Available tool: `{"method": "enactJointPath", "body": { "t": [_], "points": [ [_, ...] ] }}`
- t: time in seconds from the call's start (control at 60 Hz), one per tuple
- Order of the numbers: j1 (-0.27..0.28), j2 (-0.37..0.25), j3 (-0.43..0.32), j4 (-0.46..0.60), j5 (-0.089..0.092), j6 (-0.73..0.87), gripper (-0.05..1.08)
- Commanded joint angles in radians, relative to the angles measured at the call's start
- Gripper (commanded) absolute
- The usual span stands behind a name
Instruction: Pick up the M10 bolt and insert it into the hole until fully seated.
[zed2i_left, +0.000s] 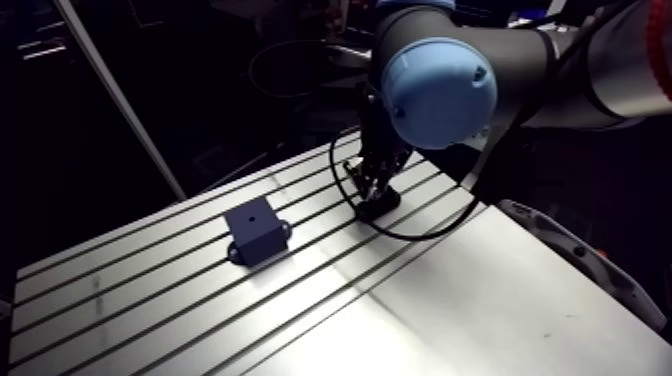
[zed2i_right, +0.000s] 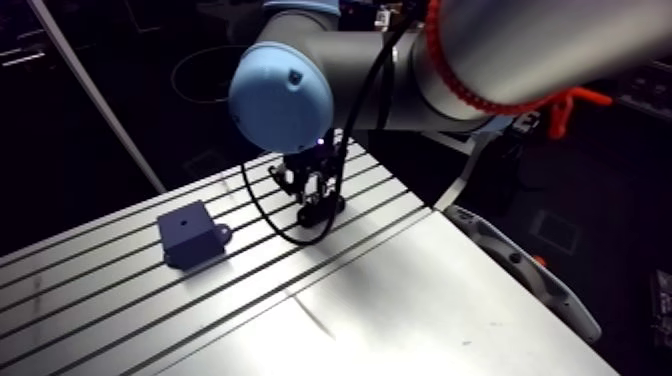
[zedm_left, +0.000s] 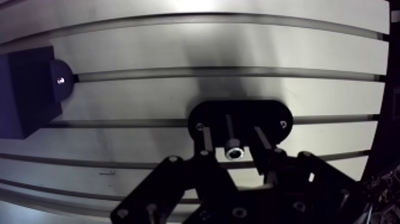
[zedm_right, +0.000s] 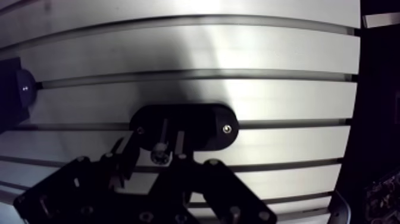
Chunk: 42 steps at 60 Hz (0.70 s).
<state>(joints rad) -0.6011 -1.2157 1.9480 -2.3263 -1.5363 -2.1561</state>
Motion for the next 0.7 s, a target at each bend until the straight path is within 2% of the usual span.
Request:
{"method": "enactJointPath", "body": {
  "t": [0.017, 0.7],
  "points": [
    [0.000, -0.001, 0.001, 0.000, 0.000, 0.000, 0.55],
    [0.000, -0.011, 0.009, 0.001, -0.003, 0.001, 0.59]
  ]
}}
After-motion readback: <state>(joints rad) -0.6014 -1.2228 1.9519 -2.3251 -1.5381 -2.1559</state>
